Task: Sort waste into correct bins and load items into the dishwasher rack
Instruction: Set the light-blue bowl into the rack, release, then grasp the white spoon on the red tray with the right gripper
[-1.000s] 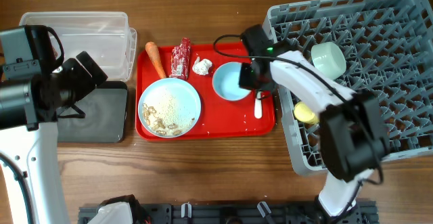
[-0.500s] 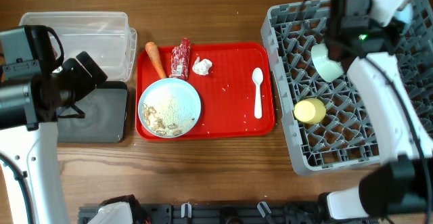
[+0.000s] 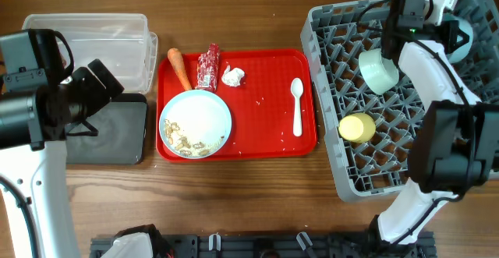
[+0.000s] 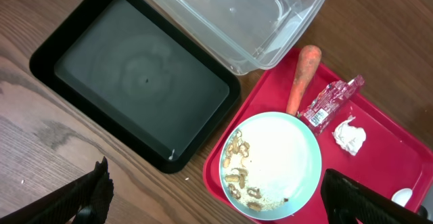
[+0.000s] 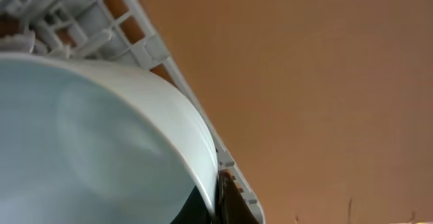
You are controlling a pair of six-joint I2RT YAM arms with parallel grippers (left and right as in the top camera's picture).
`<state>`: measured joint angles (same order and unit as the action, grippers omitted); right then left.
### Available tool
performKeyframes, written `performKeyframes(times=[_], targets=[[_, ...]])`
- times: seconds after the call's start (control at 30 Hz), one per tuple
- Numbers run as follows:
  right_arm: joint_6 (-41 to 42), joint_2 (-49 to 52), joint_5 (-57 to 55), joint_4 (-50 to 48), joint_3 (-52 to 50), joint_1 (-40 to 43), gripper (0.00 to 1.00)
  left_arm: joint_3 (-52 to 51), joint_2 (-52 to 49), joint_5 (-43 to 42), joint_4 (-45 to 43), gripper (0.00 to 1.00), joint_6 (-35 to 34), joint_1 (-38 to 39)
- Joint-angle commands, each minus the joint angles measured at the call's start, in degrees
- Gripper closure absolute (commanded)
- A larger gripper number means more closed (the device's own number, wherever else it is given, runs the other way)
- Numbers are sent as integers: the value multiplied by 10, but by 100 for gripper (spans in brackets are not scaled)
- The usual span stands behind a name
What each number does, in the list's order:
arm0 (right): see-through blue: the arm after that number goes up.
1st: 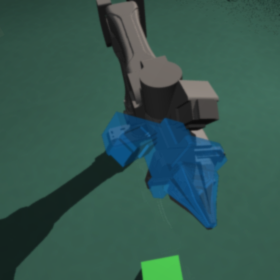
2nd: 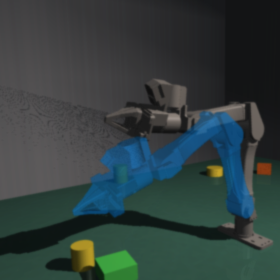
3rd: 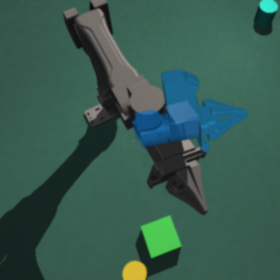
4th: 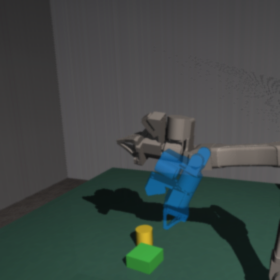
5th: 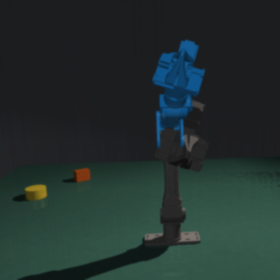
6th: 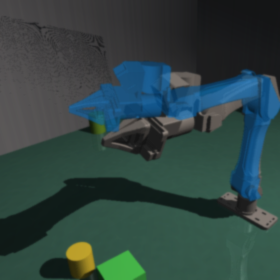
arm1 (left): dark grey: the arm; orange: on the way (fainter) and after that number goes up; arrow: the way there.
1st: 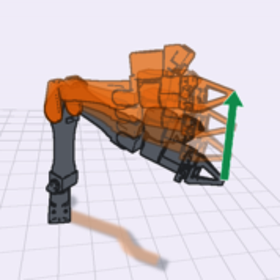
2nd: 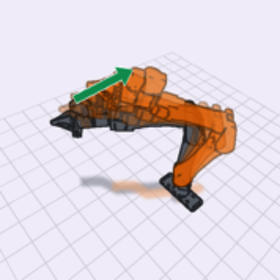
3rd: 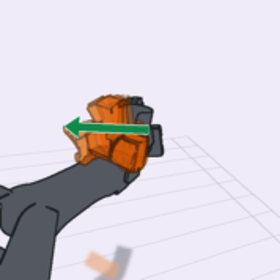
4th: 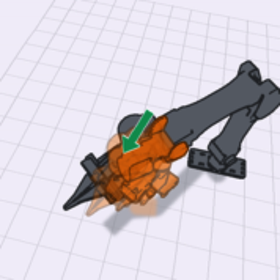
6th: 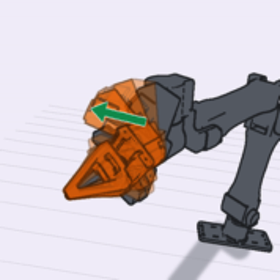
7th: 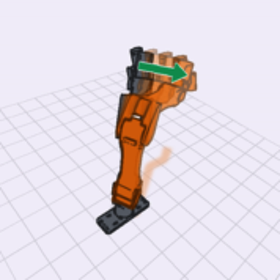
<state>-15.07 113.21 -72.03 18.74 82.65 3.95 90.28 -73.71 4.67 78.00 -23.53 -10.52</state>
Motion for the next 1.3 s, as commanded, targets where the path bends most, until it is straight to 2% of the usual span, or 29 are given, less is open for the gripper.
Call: performKeyframes(times=[0.0,0.17,0.2,0.23,0.27,0.3,0.33,0.53,0.63,0.73,0.77,0.83,0.9,1.03,1.13,1.17,1.27], targets=[[-29,21,6,-1,1,1,96,6,-2,5,-2,0,-10,-1],[-29,21,27,17,1,-23,96,6,-2,5,-2,0,-9,-1],[-30,21,27,18,1,-30,92,6,-2,5,-2,0,-9,-1],[-31,21,27,19,1,-40,67,6,-2,5,-2,0,-9,-1],[-28,20,27,18,1,-48,19,6,-2,5,-2,0,-9,-1],[-28,18,35,18,1,-54,2,6,-2,5,-2,0,-9,-1],[-28,11,71,24,1,-64,0,6,-2,5,-2,0,-9,-1],[20,-88,290,135,8,-106,0,6,-2,6,-2,0,-9,-1],[71,-188,506,234,26,-137,10,6,-2,5,-2,0,-9,-1],[124,-265,594,259,26,-149,16,6,-2,5,-2,0,-9,-1],[144,-295,675,275,26,-150,23,6,-2,5,-2,0,-10,-1],[163,-313,796,306,26,-150,36,6,-2,5,-2,0,-9,-1],[211,-306,883,356,16,-164,38,6,-2,6,-2,0,-9,-1],[248,-262,864,382,-25,-231,38,6,-2,5,-2,0,-9,-1],[361,-203,715,388,-40,-275,39,6,-2,5,-2,0,-9,-1],[391,-173,689,377,-40,-278,44,6,-2,5,-2,0,-9,-1],[392,-113,728,335,-40,-277,51,6,-2,5,-2,0,-9,-1]])
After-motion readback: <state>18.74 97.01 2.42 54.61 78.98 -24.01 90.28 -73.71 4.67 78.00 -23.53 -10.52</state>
